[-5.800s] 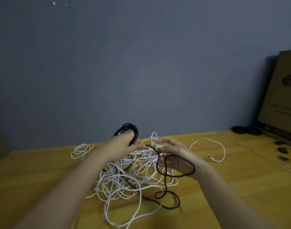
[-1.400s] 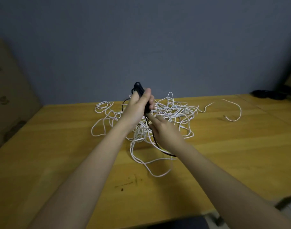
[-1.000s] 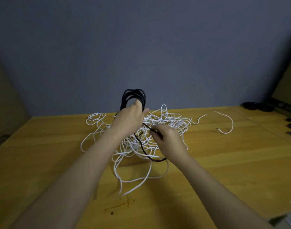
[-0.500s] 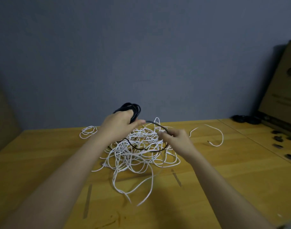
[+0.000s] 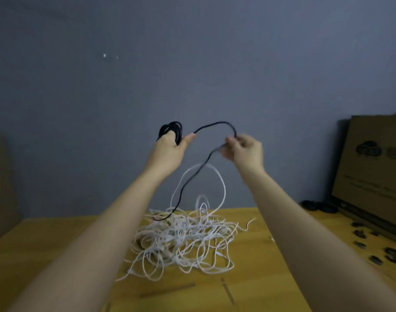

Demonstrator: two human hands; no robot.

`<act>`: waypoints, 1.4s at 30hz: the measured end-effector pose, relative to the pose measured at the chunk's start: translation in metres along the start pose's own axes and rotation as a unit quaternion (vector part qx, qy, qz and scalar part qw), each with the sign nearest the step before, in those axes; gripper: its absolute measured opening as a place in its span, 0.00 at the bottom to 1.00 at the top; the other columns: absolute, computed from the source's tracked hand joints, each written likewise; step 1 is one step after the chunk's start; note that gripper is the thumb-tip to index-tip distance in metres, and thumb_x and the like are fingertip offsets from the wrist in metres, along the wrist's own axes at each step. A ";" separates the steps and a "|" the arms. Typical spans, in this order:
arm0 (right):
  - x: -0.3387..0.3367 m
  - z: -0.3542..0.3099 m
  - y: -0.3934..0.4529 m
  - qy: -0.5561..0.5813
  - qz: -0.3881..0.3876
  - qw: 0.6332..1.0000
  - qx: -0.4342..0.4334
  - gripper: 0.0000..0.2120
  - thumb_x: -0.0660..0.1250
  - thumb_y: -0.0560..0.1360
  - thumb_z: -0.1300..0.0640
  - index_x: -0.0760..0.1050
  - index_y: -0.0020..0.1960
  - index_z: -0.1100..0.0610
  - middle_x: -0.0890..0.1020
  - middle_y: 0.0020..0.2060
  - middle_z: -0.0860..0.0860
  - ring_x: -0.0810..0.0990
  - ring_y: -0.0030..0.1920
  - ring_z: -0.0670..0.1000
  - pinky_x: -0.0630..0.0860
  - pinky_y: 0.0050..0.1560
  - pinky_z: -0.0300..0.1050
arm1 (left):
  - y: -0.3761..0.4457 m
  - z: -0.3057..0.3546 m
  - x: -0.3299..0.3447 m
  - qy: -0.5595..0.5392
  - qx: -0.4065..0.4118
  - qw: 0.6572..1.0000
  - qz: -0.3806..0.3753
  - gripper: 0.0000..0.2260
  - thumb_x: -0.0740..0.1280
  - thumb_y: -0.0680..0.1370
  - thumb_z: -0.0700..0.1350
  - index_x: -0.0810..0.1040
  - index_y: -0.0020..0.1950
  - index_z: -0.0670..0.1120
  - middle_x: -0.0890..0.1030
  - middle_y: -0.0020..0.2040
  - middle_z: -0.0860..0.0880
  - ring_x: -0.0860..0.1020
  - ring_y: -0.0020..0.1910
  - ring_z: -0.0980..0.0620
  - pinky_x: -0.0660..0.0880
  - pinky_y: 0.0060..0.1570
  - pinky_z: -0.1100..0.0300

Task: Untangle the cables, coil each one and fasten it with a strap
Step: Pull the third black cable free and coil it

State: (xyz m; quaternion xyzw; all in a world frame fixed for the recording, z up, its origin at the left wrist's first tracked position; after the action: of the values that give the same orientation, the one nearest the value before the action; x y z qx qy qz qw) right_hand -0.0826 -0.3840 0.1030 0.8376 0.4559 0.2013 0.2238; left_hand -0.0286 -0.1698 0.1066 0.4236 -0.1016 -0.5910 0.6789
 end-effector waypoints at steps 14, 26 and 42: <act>-0.006 0.002 -0.011 -0.164 0.061 0.982 -0.065 0.11 0.59 0.81 0.55 0.78 0.49 0.58 0.76 0.33 0.48 0.72 0.32 0.47 0.67 0.35 0.43 | -0.026 -0.013 0.035 0.034 -0.034 0.988 -0.149 0.16 0.58 0.82 0.53 0.70 0.51 0.39 0.76 0.56 0.36 0.75 0.50 0.41 0.69 0.42 0.54; 0.053 0.025 -0.026 -0.341 0.013 0.924 -0.172 0.14 0.51 0.83 0.52 0.70 0.64 0.49 0.77 0.40 0.49 0.73 0.38 0.51 0.64 0.32 0.45 | -0.043 -0.073 0.075 -0.090 -0.079 0.970 -0.212 0.17 0.64 0.77 0.57 0.73 0.50 0.43 0.76 0.43 0.45 0.76 0.43 0.47 0.73 0.44 0.52; 0.084 0.072 -0.034 -0.568 -0.160 0.753 -0.291 0.15 0.60 0.76 0.42 0.78 0.58 0.44 0.65 0.71 0.49 0.64 0.64 0.56 0.55 0.50 0.45 | -0.055 -0.071 0.069 -0.308 -0.097 0.886 -0.332 0.22 0.61 0.81 0.51 0.66 0.26 0.53 0.61 0.22 0.55 0.57 0.20 0.56 0.57 0.21 0.65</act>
State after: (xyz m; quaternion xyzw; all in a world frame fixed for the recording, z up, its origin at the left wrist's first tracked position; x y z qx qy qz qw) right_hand -0.0245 -0.3098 0.0362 0.6067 0.2918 -0.2274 0.7036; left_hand -0.0033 -0.1956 -0.0014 0.1608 -0.1011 -0.8898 0.4148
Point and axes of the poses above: each hand's wrist, its own y-axis towards the middle knuckle, its own x-axis out of the palm, z = x × y, the point moved 10 cm from there along y, towards the middle knuckle
